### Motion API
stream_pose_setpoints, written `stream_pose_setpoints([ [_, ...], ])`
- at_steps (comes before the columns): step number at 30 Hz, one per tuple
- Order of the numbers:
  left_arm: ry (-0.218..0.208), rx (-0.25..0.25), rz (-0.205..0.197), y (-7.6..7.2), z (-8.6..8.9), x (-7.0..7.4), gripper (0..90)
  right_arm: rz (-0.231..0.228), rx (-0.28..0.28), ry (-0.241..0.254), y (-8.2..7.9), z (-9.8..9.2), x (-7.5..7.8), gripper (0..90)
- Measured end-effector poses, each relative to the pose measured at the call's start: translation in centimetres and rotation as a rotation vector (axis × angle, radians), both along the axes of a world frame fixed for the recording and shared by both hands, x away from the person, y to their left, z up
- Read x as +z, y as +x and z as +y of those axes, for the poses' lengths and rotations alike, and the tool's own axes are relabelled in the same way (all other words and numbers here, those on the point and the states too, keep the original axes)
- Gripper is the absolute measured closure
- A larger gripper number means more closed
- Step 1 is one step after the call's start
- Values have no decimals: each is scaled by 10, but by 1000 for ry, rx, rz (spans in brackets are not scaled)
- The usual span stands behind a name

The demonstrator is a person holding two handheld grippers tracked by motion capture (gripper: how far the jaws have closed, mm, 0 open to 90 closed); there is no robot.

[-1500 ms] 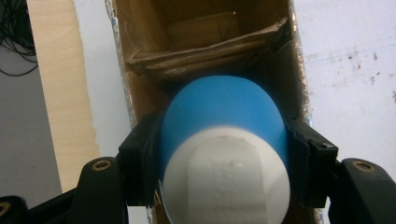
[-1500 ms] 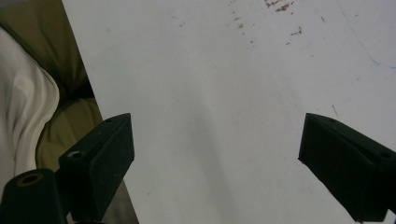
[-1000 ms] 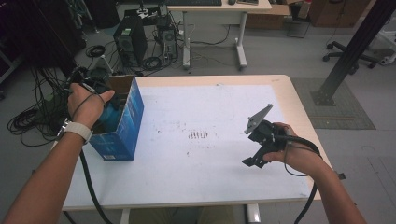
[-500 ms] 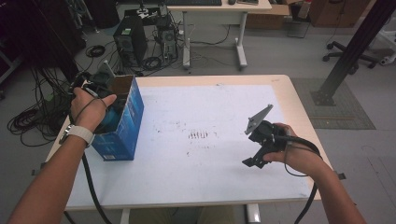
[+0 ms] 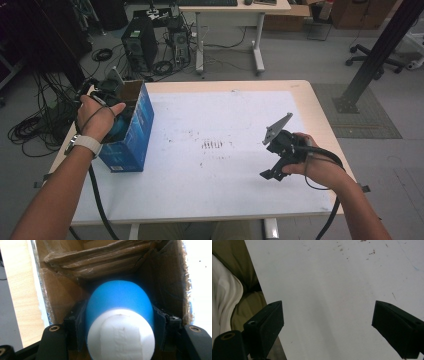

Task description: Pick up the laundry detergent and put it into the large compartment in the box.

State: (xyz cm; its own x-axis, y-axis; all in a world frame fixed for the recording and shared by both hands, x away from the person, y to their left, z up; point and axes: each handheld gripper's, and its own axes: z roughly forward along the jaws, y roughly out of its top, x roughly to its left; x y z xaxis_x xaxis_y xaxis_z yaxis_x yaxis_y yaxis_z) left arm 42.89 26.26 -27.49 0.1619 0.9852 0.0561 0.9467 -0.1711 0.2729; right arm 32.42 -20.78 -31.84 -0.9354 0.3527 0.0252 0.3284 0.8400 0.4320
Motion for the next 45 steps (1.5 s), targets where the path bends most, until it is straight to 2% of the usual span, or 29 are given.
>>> stream_pose_setpoints([
  [14, -28, 3, 19, 4, 6, -2, 365, 10, -5, -7, 1, 0, -2, 106],
  [30, -16, -1, 11, 5, 6, -4, 277, 11, -6, -10, -1, -1, -2, 106],
  [45, 23, -11, 27, 6, 2, -4, 229, 11, -5, -12, -1, -1, -2, 106],
])
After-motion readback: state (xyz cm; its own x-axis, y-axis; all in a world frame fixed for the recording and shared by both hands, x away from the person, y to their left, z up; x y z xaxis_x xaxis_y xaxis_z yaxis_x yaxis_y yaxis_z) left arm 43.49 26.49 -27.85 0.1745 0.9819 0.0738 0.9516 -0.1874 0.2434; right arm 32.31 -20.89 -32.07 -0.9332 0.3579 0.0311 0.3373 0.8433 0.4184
